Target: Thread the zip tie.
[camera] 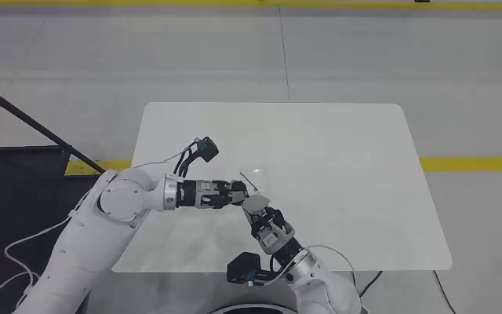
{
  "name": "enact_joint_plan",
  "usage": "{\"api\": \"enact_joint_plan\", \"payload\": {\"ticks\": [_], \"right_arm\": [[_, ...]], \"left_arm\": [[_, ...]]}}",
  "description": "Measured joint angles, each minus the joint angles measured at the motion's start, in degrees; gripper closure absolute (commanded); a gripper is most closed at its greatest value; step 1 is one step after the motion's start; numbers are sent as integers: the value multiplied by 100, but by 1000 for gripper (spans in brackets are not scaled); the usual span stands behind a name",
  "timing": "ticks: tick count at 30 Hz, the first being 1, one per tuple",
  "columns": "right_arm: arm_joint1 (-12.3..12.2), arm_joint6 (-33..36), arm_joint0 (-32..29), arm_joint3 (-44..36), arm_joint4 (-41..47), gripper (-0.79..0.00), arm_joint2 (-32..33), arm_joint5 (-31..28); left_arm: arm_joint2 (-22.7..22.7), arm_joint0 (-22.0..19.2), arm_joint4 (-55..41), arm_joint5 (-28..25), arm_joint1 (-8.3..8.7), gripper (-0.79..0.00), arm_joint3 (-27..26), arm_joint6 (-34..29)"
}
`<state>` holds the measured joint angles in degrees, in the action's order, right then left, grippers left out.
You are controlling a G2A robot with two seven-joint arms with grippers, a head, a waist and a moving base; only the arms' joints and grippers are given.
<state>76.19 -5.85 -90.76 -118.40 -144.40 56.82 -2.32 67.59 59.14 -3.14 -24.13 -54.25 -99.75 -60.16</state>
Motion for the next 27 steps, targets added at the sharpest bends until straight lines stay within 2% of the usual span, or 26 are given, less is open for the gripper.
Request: {"api": "enact_joint_plan", "payload": {"ticks": [17, 27], "right_arm": [[-15, 79, 57, 21, -14, 0, -59, -2], [-37, 95, 20, -15, -22, 0, -31, -11]], "left_arm": [[-77, -27, 229, -85, 13, 0, -48, 7], [-22, 159, 755, -452, 32, 0, -248, 454]]}}
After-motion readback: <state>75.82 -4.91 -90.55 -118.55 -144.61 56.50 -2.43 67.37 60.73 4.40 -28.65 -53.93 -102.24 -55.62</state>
